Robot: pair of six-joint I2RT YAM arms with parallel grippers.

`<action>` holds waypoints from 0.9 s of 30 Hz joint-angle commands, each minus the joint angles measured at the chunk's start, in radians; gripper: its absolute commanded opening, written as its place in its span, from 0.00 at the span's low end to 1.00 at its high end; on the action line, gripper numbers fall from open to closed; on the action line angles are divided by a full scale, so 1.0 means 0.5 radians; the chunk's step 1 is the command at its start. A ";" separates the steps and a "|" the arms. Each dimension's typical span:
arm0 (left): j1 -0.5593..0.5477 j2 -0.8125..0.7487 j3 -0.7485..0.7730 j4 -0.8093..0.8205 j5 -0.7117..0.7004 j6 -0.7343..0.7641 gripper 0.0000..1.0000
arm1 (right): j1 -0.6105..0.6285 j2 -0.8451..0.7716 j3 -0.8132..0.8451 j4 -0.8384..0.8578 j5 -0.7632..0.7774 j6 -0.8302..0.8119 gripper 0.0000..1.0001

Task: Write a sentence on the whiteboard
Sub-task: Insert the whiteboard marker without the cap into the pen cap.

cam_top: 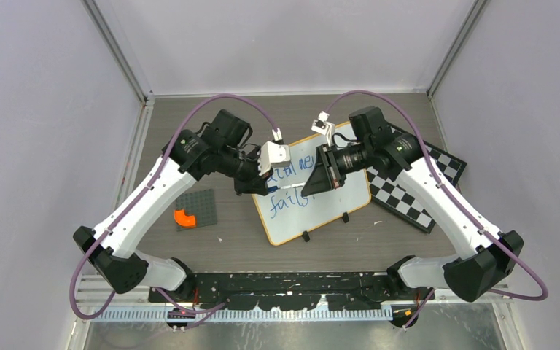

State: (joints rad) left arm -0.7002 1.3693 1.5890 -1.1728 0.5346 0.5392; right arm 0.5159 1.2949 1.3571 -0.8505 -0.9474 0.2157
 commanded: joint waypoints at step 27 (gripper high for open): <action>-0.029 -0.091 0.071 -0.081 0.099 0.085 0.00 | 0.051 -0.020 0.019 -0.036 0.039 -0.086 0.00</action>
State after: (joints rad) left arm -0.7177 1.3460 1.5902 -1.1992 0.5613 0.5644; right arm 0.5312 1.2968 1.3571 -0.8696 -0.9249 0.1860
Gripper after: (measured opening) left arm 0.051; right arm 0.192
